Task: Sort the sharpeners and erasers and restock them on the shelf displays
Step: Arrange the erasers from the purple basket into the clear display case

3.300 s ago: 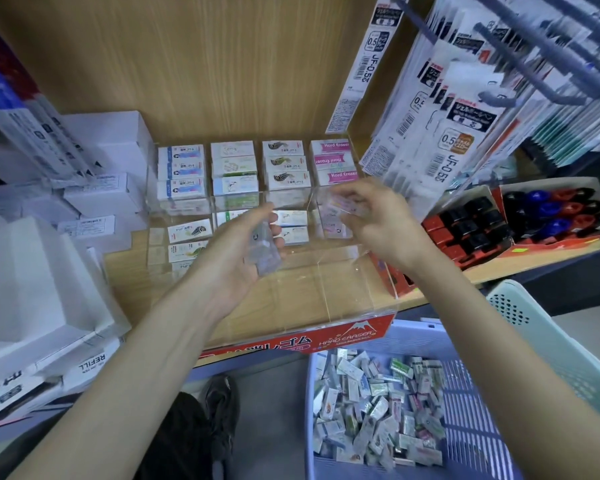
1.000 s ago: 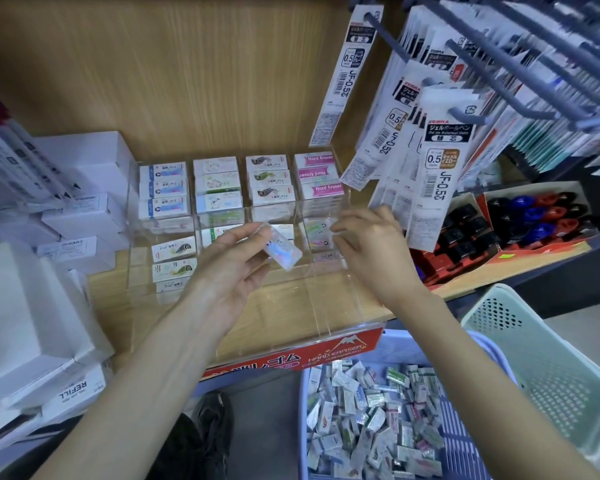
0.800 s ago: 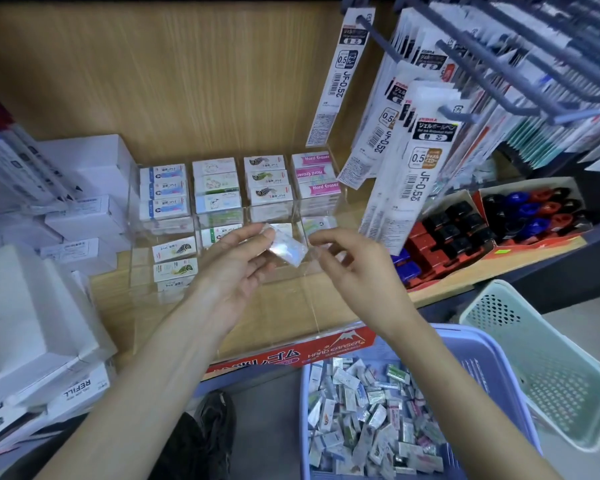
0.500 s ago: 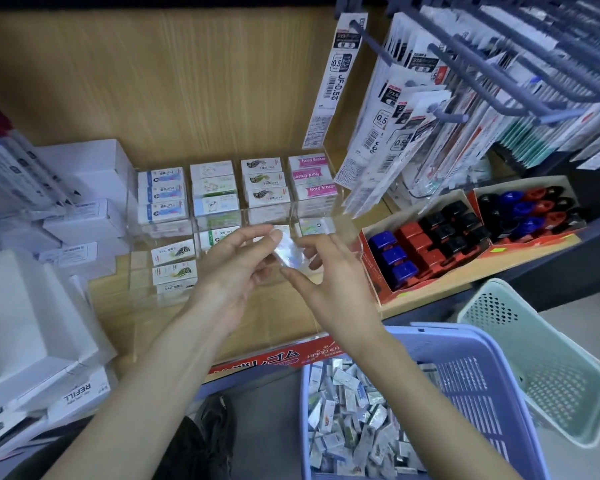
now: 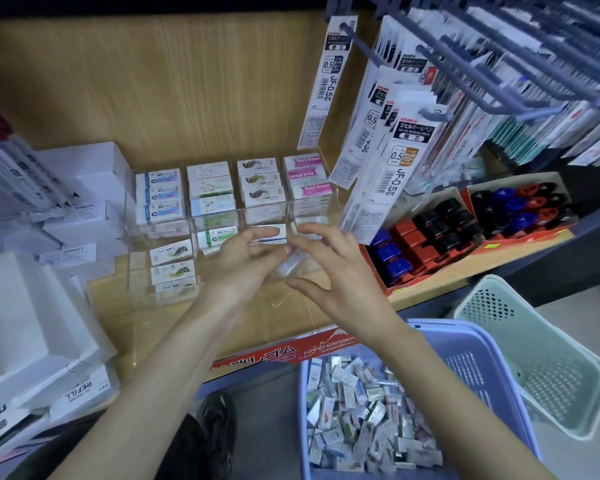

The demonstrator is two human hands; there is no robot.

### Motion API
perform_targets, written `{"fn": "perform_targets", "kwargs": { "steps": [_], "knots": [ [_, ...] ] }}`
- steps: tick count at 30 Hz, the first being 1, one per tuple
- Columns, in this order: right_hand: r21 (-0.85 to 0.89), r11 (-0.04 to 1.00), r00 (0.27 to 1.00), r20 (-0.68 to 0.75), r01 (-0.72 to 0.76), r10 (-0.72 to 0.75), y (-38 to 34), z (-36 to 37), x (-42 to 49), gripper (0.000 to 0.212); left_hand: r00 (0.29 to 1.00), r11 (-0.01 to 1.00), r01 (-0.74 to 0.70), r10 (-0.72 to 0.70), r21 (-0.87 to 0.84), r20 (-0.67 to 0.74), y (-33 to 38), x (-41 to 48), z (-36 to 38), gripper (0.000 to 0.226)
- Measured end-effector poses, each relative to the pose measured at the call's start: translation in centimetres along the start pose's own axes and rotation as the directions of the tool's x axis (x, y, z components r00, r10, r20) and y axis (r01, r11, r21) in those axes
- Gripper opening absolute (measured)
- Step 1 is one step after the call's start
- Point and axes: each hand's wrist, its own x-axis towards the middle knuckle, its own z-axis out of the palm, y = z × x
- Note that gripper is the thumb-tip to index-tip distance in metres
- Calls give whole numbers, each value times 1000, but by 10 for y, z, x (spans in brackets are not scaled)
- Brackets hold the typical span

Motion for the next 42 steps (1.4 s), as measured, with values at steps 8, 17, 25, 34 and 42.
{"fn": "perform_targets", "kwargs": {
  "steps": [8,17,25,34,42],
  "knots": [
    [-201,964,979,138,175,-148,20,-12,22,27,990,965,-142,141,221,18,1,0,-2,42],
    [-564,825,956,256,30,140,49,-31,53,32,938,555,-207,346,806,3,-18,0,-39,30],
    [-609,793,887,355,-20,294,43,-19,75,22,946,624,-204,323,754,-11,-22,2,-44,10],
    [-656,755,901,328,1,284,45,-12,77,31,941,647,-232,339,726,-1,-26,3,-46,4],
    [-531,848,899,372,3,230,48,-20,72,47,942,649,-222,335,727,-11,-24,2,-42,5]
  ]
}}
